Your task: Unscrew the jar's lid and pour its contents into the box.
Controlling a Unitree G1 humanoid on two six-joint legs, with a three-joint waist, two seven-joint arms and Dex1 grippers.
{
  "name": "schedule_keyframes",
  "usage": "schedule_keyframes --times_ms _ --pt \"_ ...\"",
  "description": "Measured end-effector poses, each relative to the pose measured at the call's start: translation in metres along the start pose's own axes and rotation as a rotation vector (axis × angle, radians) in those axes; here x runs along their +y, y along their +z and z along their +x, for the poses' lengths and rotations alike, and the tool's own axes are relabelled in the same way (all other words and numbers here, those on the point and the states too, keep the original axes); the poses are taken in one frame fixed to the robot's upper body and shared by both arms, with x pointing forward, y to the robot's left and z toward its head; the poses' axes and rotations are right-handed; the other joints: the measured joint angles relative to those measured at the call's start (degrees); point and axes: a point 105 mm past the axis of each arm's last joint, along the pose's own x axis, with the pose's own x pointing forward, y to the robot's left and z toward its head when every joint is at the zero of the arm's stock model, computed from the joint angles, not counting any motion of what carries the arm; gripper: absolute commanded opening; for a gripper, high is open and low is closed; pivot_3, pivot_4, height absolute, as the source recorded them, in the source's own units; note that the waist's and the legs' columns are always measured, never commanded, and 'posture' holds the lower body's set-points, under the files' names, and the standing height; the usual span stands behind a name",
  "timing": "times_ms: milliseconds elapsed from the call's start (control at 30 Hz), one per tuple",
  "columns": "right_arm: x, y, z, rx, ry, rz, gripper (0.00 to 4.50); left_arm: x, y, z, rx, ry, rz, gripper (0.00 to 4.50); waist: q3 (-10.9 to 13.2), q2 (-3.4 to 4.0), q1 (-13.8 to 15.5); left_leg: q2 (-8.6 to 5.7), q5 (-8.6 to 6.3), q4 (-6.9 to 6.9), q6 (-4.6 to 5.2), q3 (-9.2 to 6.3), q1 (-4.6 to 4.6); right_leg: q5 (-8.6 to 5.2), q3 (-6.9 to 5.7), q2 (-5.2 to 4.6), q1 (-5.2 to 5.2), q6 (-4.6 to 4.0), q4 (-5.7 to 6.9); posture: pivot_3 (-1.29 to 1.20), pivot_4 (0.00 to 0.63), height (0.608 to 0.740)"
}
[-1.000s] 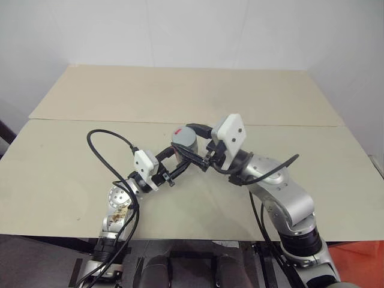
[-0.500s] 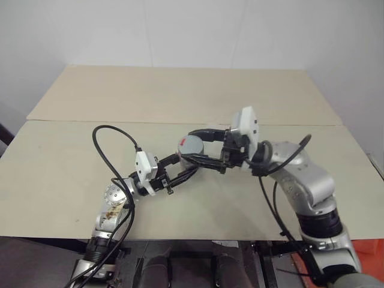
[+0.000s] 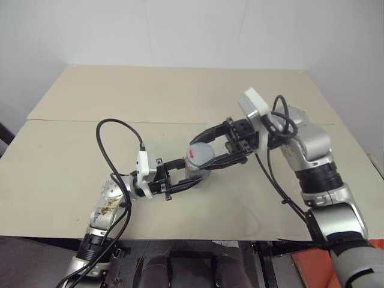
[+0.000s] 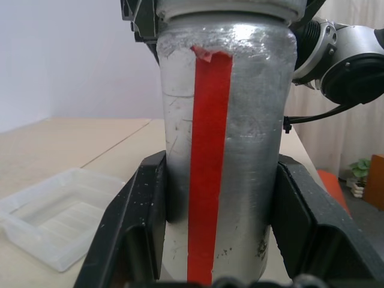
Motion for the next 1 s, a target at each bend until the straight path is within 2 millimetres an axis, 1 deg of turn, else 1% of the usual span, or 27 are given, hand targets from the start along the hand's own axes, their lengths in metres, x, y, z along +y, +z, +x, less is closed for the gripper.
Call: schedule_keyframes --times_ms 167,200,233,300,333,500,633,800,1000 --pt "-0.003 -0.003 0.000 -0.020 -0.008 -0.012 2.76 0.002 -0.001 0.000 0.000 0.023 0.002 2.09 0.00 0.00 0.09 -0.01 0.00 0.01 0.00 0.00 0.00 0.00 0.00 -0.01 0.01 0.00 0.01 0.00 0.150 0.740" --pt "-0.004 -0.003 0.000 -0.021 -0.011 -0.013 3.49 0.002 -0.001 0.000 -0.001 0.027 0.001 2.09 0.00 0.00 0.10 -0.01 0.00 0.01 0.00 0.00 0.00 0.00 0.00 -0.01 0.01 0.00 0.01 0.00 0.150 0.740" --pt "-0.004 -0.004 0.000 -0.016 -0.015 -0.019 3.71 0.001 -0.001 0.001 -0.005 0.029 -0.002 2.09 0.00 0.00 0.11 -0.01 0.00 0.00 0.00 0.00 0.00 0.00 0.00 -0.01 0.00 0.00 0.01 0.00 0.150 0.740" --pt "-0.005 -0.005 -0.001 -0.010 -0.020 -0.017 4.30 -0.001 -0.001 0.004 -0.020 0.024 -0.004 2.09 0.00 0.00 0.16 -0.01 0.00 0.01 0.00 0.00 0.00 0.00 0.00 -0.01 0.00 0.00 0.01 0.00 0.150 0.740" --pt "-0.005 -0.007 -0.002 -0.003 -0.025 -0.017 4.44 -0.002 -0.001 0.005 -0.025 0.019 -0.003 2.09 0.00 0.00 0.14 -0.01 0.00 0.01 0.00 0.00 0.00 0.00 0.00 -0.01 0.00 0.00 0.02 0.00 0.150 0.740" --pt "-0.006 -0.009 -0.004 -0.012 -0.051 -0.017 4.44 -0.001 0.002 0.005 -0.032 0.024 0.011 2.09 0.00 0.00 0.07 -0.01 0.00 0.01 0.00 0.00 0.00 0.00 0.00 -0.01 0.00 0.00 0.03 0.00 0.150 0.740" --pt "-0.005 -0.006 -0.012 -0.001 -0.070 -0.029 4.44 -0.001 0.003 0.006 -0.035 0.022 0.017 2.09 0.00 0.00 0.08 -0.01 0.00 0.00 0.00 0.00 0.00 0.00 0.00 -0.01 0.00 0.00 0.02 0.00 0.150 0.740" --pt "0.003 -0.012 -0.018 0.039 -0.105 -0.044 4.44 -0.001 0.003 0.007 -0.039 0.024 0.022 2.09 0.00 0.00 0.29 -0.02 0.00 0.01 0.00 0.01 0.00 0.00 0.00 -0.02 0.00 0.00 0.01 0.00 0.150 0.740" --pt "0.014 -0.016 -0.017 0.083 -0.244 -0.089 4.44 0.002 0.002 0.009 -0.044 0.060 0.037 2.09 0.00 0.00 0.59 -0.02 0.00 0.01 -0.01 0.00 -0.01 0.00 0.00 -0.02 0.00 0.00 0.02 0.00 0.150 0.740"
